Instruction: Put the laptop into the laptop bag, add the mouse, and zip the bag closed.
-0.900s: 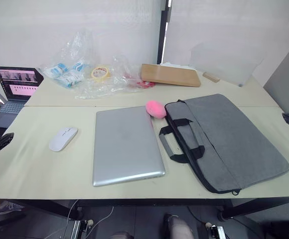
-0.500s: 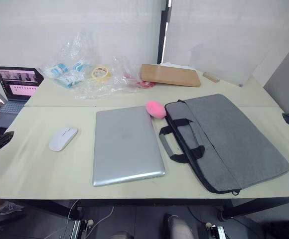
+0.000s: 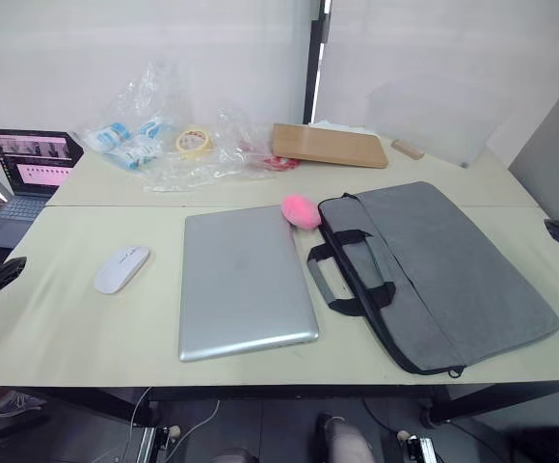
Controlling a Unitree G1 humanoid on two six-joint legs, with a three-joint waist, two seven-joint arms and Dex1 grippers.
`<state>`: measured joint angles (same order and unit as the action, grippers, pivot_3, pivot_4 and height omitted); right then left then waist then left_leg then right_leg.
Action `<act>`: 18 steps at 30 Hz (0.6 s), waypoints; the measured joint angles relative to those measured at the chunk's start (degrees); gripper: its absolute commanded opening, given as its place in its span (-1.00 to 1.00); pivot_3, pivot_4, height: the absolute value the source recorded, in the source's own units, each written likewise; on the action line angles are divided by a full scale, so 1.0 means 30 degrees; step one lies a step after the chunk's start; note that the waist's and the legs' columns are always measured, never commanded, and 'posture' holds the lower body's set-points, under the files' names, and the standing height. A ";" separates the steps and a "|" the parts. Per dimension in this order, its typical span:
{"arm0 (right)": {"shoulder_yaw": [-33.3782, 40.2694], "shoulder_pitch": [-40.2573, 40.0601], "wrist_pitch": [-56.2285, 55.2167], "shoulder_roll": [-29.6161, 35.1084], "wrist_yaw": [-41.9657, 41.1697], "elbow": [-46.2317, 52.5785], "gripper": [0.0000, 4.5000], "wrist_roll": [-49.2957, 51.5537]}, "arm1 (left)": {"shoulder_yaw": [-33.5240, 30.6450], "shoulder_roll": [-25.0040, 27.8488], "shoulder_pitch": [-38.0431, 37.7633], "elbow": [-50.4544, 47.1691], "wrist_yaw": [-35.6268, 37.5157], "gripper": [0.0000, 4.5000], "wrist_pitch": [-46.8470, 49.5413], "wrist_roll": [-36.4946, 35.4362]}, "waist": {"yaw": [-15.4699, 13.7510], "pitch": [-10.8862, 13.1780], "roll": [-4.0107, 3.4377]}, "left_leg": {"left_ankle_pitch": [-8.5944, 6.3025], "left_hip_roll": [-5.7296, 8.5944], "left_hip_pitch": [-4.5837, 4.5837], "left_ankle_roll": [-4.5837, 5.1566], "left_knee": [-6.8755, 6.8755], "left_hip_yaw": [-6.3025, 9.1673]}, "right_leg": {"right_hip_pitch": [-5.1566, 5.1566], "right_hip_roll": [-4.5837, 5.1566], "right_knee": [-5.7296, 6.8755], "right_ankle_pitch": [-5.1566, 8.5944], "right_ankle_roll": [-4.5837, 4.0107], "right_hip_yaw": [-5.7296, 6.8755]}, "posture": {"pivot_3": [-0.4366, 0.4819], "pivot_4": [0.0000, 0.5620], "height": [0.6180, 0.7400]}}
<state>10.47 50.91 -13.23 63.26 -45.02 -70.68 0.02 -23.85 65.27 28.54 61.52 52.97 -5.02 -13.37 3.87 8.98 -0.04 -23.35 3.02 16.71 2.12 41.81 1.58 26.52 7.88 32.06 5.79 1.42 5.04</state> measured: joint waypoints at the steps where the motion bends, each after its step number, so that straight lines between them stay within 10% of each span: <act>1: -0.0140 0.0106 0.0000 -0.0065 -0.0144 0.0091 1.00 -0.0003 | -0.0177 0.0172 -0.0149 -0.0225 0.0339 0.99 0.0095 -0.0149 | 0.0017 0.0001 -0.0001 | 0.0000 -0.0001 -0.0002 0.0000 -0.0001 -0.0001 | 0.0000 0.0001 0.0001 0.0000 0.0000 -0.0001 | -0.05 -0.47 1.00; 7: -0.1016 0.1099 0.0191 -0.0936 -0.1566 0.1311 1.00 -0.0173 | -0.1122 0.0573 -0.2418 -0.4069 0.2829 0.99 0.2945 -0.1866 | 0.0050 0.0015 -0.0027 | 0.0000 -0.0031 -0.0001 0.0000 0.0001 -0.0018 | 0.0019 -0.0004 0.0014 0.0000 0.0000 -0.0019 | -0.05 -0.47 1.00; 18: -0.4154 -0.0024 0.5634 -0.4812 -0.5610 1.2715 -0.61 0.0201 | -0.2601 -0.0238 -0.6119 -1.7624 0.2444 1.00 1.7455 -0.8681 | -0.0208 0.0038 -0.0064 | 0.0010 -0.0005 0.0076 -0.0031 0.0010 -0.0032 | 0.0166 -0.0097 0.0050 0.0002 -0.0013 -0.0083 | -0.05 -0.47 1.00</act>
<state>-1.99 50.84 3.67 48.83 -61.85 -32.54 0.63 -31.65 64.56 10.19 8.65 60.30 47.35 -39.42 3.25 9.09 -0.24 -23.32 3.01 16.94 2.02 41.84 1.48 27.02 7.59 32.21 5.80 1.38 4.79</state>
